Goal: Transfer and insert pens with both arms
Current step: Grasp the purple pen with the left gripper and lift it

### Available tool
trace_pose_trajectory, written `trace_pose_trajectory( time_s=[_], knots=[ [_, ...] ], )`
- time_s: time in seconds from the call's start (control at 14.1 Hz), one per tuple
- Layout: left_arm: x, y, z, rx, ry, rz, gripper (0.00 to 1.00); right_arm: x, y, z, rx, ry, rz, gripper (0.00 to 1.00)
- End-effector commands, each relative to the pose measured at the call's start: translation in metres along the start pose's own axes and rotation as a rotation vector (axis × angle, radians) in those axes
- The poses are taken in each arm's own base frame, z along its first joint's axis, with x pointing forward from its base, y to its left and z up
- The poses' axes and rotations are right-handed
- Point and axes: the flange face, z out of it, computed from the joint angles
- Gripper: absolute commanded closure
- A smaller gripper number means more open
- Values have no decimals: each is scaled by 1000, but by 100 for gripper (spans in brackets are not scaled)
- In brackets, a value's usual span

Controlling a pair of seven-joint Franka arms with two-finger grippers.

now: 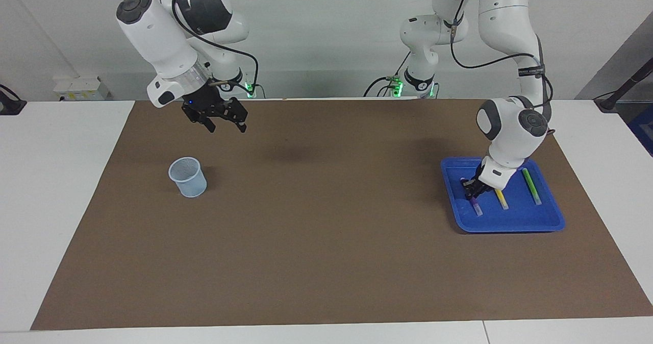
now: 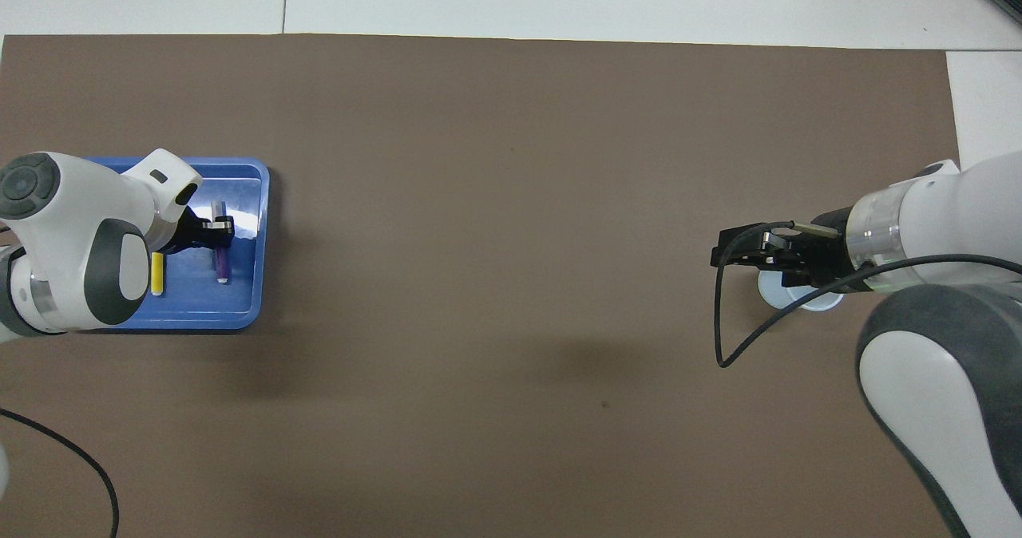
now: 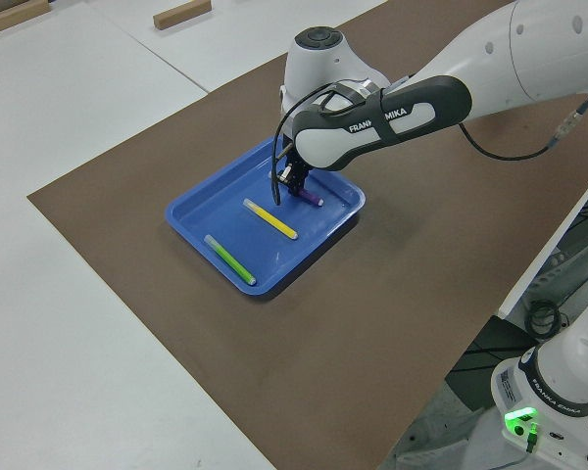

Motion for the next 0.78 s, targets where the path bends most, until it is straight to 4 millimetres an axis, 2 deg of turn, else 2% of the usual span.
trace_pose_trajectory(
  time_s=[0.0, 0.21, 0.36, 0.71],
  knots=[
    [-3, 6, 9, -4, 3, -2, 100, -8, 2, -1, 31, 11, 21, 0],
    [5, 7, -4, -5, -4, -1, 100, -8, -1, -2, 78, -1, 48, 0],
    [10, 8, -20, -4, -32, 0, 100, -8, -4, -3, 102, -6, 114, 0],
    [13, 13, -77, 0, -74, -71, 100, -8, -5, 1, 144, -9, 154, 0]
  ],
)
